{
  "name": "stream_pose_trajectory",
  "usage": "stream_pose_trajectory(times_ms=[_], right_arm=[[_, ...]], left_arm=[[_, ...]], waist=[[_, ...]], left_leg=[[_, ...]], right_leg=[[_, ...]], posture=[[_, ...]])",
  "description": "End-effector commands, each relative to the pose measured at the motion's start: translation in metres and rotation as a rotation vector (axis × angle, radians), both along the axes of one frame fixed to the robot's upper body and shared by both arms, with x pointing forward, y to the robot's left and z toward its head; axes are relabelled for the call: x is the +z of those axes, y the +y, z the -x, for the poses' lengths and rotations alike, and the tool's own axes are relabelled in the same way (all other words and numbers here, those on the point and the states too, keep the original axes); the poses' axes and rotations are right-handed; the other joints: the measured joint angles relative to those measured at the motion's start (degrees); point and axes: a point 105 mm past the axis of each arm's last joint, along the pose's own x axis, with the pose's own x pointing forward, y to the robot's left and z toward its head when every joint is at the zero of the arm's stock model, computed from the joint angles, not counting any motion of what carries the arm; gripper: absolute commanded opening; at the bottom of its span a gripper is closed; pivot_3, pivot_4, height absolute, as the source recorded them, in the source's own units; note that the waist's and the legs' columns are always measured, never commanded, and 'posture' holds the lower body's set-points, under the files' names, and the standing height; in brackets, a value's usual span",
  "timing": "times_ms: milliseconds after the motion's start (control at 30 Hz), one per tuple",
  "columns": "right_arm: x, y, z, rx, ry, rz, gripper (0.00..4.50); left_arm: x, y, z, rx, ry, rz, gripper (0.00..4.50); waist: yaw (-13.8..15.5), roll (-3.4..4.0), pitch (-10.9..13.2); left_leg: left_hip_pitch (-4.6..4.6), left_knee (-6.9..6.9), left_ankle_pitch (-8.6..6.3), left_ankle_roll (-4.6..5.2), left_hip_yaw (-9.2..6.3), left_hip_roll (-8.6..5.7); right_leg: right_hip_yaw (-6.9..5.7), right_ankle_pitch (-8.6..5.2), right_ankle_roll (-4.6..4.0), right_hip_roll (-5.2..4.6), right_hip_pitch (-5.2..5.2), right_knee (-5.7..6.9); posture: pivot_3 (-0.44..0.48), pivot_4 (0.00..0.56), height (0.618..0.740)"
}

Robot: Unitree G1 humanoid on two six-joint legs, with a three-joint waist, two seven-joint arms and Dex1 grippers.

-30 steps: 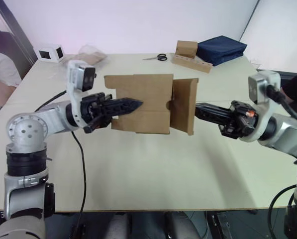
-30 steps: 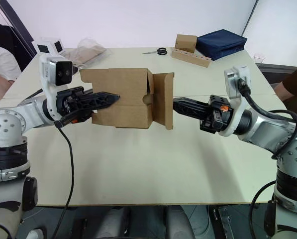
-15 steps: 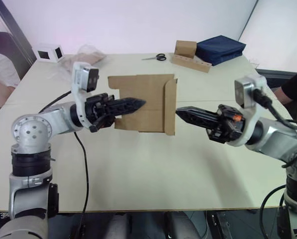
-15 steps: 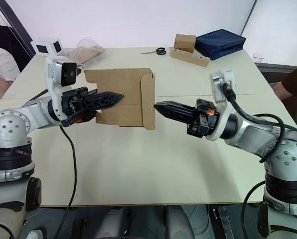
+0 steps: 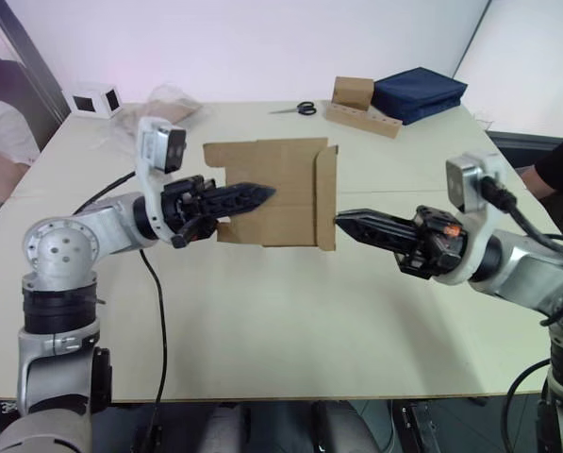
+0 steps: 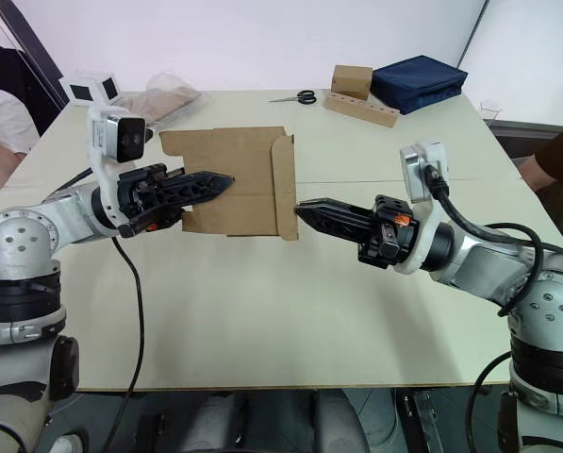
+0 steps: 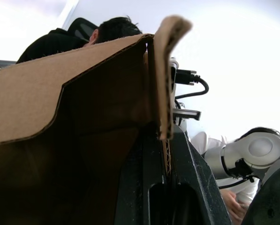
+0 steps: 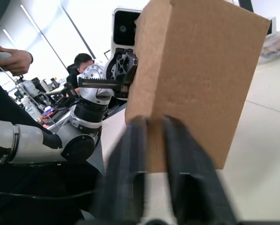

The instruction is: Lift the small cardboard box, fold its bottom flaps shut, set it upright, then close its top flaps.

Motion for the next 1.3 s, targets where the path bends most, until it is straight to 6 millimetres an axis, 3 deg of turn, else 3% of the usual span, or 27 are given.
stream_pose_trajectory(times_ms=[33,400,933,1300], right_arm=[[0.006,-0.005,0.0,-0.018,-0.031,-0.012,1.93],[0.008,-0.013,-0.013,-0.078,-0.019,-0.043,1.93],[0.026,-0.019,-0.009,-0.081,-0.06,-0.06,1.93],[0.022,-0.018,-0.011,-0.09,-0.028,-0.082,1.93]], left_arm=[[0.013,-0.001,0.005,-0.01,-0.058,0.026,0.0],[0.011,-0.003,0.006,-0.008,-0.061,0.024,0.0],[0.006,0.001,-0.004,0.036,-0.055,0.024,0.0],[0.009,0.002,-0.006,0.046,-0.064,0.042,0.0]], waist=[[-0.01,0.0,0.0],[0.01,0.0,0.0],[0.02,0.0,0.0],[0.02,0.0,0.0]], left_leg=[[0.0,0.0,0.0,0.0,0.0,0.0],[0.0,0.0,0.0,0.0,0.0,0.0],[0.0,0.0,0.0,0.0,0.0,0.0],[0.0,0.0,0.0,0.0,0.01,0.0]], right_leg=[[0.0,0.0,0.0,0.0,0.0,0.0],[0.0,0.0,0.0,0.0,0.0,0.0],[0.0,0.0,0.0,0.0,0.0,-0.01],[0.0,0.0,0.0,0.0,0.0,-0.01]], posture=[[0.0,0.15,0.74],[0.0,0.15,0.74],[0.0,0.15,0.74],[0.0,0.15,0.74]])
